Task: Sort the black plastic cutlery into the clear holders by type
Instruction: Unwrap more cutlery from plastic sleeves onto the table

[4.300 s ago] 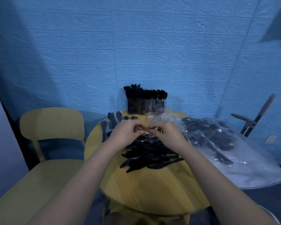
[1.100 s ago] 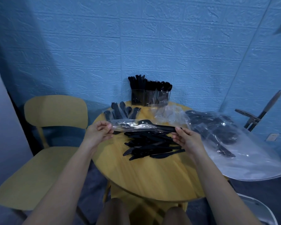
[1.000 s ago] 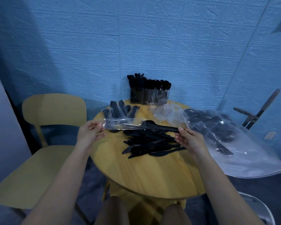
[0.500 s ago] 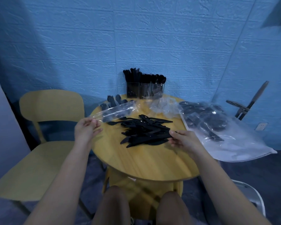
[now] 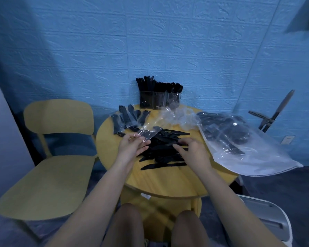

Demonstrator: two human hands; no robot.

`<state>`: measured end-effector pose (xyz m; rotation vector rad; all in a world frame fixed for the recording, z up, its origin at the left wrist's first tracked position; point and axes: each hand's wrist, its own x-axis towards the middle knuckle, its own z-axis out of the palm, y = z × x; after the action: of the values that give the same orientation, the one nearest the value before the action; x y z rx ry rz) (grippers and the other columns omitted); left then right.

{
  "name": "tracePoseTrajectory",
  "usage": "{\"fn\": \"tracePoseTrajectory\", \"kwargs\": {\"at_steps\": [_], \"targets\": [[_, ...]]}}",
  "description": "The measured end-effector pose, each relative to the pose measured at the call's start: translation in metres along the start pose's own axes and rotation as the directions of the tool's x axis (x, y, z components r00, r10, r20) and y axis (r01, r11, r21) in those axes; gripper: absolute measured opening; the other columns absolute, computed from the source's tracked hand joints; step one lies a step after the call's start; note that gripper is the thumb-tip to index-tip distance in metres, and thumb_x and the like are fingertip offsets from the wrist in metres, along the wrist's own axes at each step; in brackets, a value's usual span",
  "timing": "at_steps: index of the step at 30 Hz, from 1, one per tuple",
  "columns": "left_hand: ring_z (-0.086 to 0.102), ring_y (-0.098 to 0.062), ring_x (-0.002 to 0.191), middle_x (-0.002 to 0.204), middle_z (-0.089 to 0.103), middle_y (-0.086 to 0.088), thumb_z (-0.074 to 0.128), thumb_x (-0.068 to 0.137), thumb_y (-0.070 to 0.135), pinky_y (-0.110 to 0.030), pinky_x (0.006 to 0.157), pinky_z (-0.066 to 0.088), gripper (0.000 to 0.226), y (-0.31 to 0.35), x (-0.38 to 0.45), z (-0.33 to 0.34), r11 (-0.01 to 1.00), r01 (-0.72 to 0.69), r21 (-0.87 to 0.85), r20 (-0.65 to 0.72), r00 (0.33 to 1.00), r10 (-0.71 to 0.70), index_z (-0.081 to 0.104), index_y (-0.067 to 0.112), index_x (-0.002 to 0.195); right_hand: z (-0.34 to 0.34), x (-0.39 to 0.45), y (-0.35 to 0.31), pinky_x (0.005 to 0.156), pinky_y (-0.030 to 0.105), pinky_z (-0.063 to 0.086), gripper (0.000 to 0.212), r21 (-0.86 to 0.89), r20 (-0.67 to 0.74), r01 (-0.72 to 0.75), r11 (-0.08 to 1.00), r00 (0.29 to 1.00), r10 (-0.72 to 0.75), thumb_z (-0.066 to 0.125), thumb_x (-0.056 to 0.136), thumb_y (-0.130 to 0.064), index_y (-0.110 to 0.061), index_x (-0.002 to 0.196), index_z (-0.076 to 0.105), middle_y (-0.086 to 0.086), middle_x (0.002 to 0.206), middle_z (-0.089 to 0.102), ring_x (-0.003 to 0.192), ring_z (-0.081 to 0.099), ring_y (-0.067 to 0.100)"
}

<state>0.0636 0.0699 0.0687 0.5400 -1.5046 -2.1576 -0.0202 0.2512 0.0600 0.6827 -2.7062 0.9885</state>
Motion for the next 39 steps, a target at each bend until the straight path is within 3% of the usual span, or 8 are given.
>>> {"fn": "tracePoseTrajectory", "kwargs": {"at_steps": [5,10,14,18,26,31,36,39], "targets": [[0.069,-0.016,0.081,0.096,0.066,-0.010,0.056,0.093,0.002,-0.023,0.072,0.057,0.008,0.000,0.011,0.025,0.998,-0.002,0.062,0.028,1.000,0.001,0.052,0.008,0.096,0.021,0.029,-0.040,0.085,0.033,0.054,0.019,0.595,0.182,-0.189,0.781,0.978,0.099,0.060,0.092,-0.031,-0.015,0.099,0.068,0.002,0.093,0.071,0.090,0.067,0.015],[0.062,-0.012,0.089,0.098,0.067,-0.001,0.065,0.089,0.016,-0.022,0.075,0.049,0.018,0.001,0.036,0.031,0.936,-0.062,0.347,0.062,0.997,0.043,0.058,0.010,0.104,0.029,0.073,-0.047,0.068,0.021,0.054,0.007,0.769,0.210,-0.308,0.560,0.949,0.233,0.061,0.090,-0.007,-0.009,0.096,0.064,0.003,0.081,0.067,0.072,0.063,0.013],[0.058,-0.010,0.091,0.096,0.062,0.005,0.063,0.090,0.016,-0.017,0.073,0.043,0.008,0.008,0.076,0.000,0.770,-0.158,0.618,0.048,0.985,0.164,0.060,0.016,0.097,0.028,0.120,-0.025,0.068,0.024,0.049,0.019,0.560,0.137,-0.303,0.771,0.952,0.274,0.060,0.091,-0.013,-0.005,0.108,0.064,0.002,0.082,0.067,0.072,0.062,0.013],[0.056,-0.016,0.095,0.104,0.063,-0.002,0.057,0.091,0.006,-0.024,0.077,0.040,0.014,0.014,0.125,-0.045,0.551,-0.051,0.833,-0.084,0.973,0.217,0.065,0.010,0.101,0.026,0.160,-0.004,0.073,0.028,0.044,0.017,0.226,0.102,-0.278,0.934,0.960,0.261,0.056,0.091,-0.011,-0.005,0.102,0.068,0.008,0.099,0.067,0.086,0.059,0.020],[0.056,-0.027,0.098,0.109,0.059,-0.012,0.069,0.084,0.030,-0.032,0.073,0.040,0.037,0.014,0.194,-0.073,0.298,0.158,0.941,-0.181,0.982,0.052,0.052,0.010,0.110,0.043,0.201,0.011,0.086,0.035,0.046,0.035,-0.361,0.069,-0.124,0.924,0.985,0.159,0.047,0.095,-0.031,-0.008,0.119,0.057,0.013,0.117,0.062,0.107,0.056,0.030],[0.052,-0.028,0.113,0.122,0.055,-0.012,0.071,0.083,0.021,-0.029,0.075,0.035,0.051,0.018,0.206,-0.074,0.361,0.228,0.904,-0.238,0.971,-0.016,0.045,0.009,0.125,0.055,0.199,0.008,0.088,0.036,0.046,0.034,-0.361,0.025,-0.017,0.933,0.999,0.028,0.046,0.096,-0.030,-0.010,0.119,0.059,0.010,0.117,0.062,0.106,0.056,0.028],[0.055,-0.030,0.107,0.124,0.055,-0.013,0.067,0.086,0.015,-0.034,0.082,0.044,0.033,0.028,0.199,-0.083,0.660,0.202,0.724,-0.312,0.949,0.051,0.051,0.013,0.115,0.056,0.184,-0.006,0.085,0.033,0.042,0.026,-0.235,-0.051,0.099,0.967,0.992,-0.114,0.051,0.095,-0.024,-0.011,0.112,0.065,0.006,0.113,0.064,0.103,0.055,0.024],[0.057,-0.031,0.098,0.127,0.055,-0.013,0.064,0.089,0.015,-0.029,0.060,0.042,0.023,0.034,0.185,-0.075,0.802,0.159,0.576,-0.304,0.952,0.030,0.053,0.020,0.109,0.056,0.172,-0.019,0.085,0.030,0.043,0.024,-0.172,-0.022,0.135,0.976,0.990,-0.141,0.053,0.094,-0.024,-0.011,0.110,0.067,0.005,0.110,0.064,0.103,0.055,0.022]]}}
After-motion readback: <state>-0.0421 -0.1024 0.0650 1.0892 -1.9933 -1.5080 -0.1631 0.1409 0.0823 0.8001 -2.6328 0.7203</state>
